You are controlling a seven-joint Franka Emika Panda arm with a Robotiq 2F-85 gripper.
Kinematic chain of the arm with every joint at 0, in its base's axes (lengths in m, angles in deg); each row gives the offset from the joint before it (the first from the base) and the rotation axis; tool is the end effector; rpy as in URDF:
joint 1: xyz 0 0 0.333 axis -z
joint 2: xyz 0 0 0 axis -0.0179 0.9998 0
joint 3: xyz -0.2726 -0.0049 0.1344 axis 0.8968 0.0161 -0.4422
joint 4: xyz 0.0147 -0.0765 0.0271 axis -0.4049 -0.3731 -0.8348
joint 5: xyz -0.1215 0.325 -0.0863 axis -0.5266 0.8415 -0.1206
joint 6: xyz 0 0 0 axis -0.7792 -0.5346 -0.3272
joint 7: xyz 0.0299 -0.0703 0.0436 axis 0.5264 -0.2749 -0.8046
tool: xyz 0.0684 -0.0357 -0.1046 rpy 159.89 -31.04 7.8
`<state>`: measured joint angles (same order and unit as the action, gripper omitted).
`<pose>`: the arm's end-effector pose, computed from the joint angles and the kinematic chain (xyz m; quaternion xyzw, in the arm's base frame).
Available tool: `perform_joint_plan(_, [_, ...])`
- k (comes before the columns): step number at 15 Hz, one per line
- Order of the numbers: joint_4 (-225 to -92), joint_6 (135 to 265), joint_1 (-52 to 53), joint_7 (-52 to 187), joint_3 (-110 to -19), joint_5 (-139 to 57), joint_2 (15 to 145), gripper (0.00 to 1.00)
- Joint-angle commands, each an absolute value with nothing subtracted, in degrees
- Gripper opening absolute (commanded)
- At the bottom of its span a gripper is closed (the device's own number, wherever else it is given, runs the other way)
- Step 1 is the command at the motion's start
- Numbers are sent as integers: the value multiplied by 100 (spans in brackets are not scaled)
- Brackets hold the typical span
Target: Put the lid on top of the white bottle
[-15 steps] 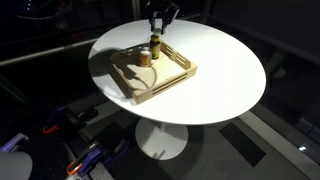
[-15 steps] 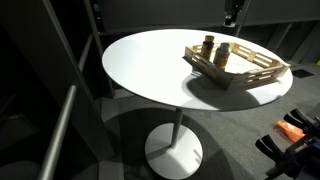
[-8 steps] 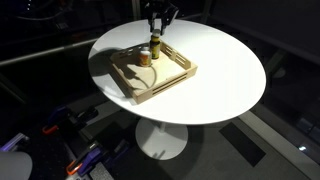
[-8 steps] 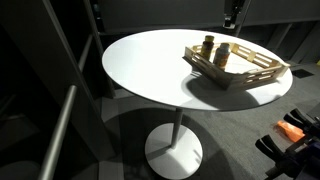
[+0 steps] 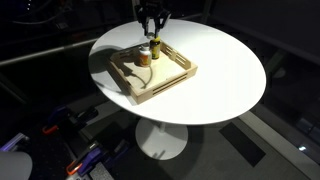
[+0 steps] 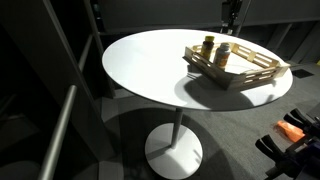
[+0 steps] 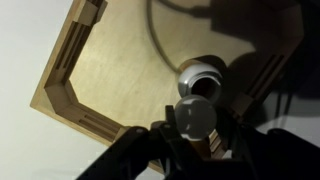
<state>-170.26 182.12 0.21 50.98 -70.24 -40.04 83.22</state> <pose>0.5849 0.0220 0.3283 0.9887 0.1360 -0.0635 0.0052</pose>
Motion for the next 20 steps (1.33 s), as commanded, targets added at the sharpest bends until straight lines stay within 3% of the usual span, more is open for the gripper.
perform_joint_plan(1, [-17325,18424,-15,5157,-7033,-4185,8146,19])
perform_joint_plan(20, [-17680,18579,-18,5044,-7121,-4114,8116,19])
